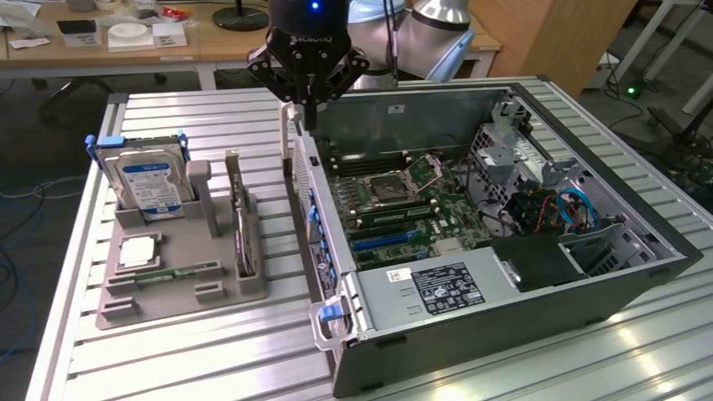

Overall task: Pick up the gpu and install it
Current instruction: 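Reach for the gpu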

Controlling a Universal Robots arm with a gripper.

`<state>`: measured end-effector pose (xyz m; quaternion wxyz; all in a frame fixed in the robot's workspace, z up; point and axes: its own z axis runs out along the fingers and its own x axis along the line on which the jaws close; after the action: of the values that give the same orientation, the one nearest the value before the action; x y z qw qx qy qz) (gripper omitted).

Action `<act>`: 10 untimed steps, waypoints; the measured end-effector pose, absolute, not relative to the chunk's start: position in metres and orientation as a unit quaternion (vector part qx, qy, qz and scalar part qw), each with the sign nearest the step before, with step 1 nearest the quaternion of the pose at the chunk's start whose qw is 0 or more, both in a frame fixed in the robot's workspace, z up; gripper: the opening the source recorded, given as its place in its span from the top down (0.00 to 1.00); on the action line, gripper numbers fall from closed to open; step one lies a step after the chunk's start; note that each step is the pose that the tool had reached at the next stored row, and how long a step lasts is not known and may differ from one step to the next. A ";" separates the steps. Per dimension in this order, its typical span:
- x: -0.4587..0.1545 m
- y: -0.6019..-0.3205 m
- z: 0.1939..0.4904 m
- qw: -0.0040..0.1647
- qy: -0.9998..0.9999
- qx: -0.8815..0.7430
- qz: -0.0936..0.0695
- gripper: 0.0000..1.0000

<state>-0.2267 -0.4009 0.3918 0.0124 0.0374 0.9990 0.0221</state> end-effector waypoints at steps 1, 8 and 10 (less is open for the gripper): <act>-0.227 -0.401 0.392 0.012 0.999 0.037 0.022 0.90; -0.232 -0.401 0.392 0.012 0.999 0.037 0.022 0.90; -0.233 -0.401 0.392 0.012 0.999 0.037 0.022 0.90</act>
<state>-0.2328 -0.4011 0.3917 0.0124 0.0374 0.9990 0.0221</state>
